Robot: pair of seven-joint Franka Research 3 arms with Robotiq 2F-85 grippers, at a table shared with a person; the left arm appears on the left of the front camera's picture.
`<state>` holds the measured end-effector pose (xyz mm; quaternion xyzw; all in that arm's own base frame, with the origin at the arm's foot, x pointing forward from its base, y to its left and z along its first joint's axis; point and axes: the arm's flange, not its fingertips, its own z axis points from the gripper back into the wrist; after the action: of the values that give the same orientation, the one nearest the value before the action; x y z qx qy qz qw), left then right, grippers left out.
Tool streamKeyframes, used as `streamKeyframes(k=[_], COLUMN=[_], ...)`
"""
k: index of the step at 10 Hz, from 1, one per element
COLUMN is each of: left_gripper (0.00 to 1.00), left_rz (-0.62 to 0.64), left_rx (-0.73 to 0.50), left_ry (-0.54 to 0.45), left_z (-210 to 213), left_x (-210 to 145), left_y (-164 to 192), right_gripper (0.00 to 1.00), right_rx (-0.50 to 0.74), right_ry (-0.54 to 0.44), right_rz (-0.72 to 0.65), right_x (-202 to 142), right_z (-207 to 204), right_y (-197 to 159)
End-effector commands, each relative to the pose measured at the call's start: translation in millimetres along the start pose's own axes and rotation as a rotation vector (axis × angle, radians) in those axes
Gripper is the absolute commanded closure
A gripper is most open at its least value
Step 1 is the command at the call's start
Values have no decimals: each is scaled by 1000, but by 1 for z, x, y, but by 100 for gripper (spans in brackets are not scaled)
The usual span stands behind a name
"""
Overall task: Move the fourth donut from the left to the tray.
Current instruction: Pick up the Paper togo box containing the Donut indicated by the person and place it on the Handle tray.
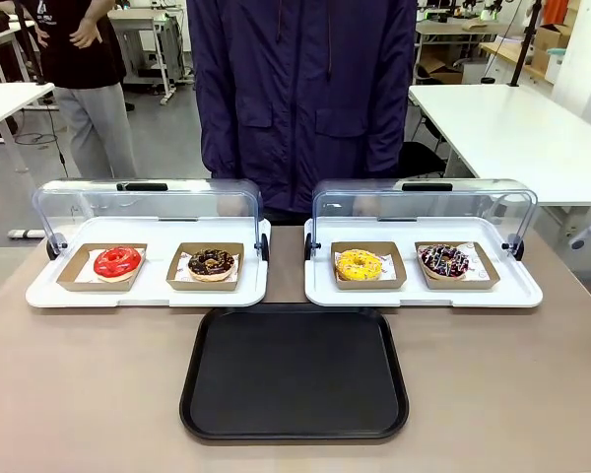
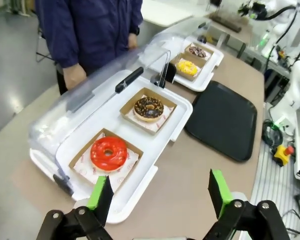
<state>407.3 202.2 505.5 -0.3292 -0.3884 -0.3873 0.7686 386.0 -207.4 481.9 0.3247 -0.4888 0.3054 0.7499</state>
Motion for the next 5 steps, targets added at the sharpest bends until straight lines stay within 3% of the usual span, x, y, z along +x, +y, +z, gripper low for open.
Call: streamKeyframes(k=[1,2,5], left_gripper=[0,0,0], left_rz=[-4,0,0], left_rx=[1,0,0], left_ry=[-39,0,0], left_z=[-17,0,0], left_x=[2,0,0], left_y=[-14,0,0], right_gripper=[0,0,0], right_rx=[5,0,0], right_ry=[-5,0,0], right_rz=[15,0,0], right_x=[-2,0,0], right_z=[4,0,0], right_y=[-1,0,0])
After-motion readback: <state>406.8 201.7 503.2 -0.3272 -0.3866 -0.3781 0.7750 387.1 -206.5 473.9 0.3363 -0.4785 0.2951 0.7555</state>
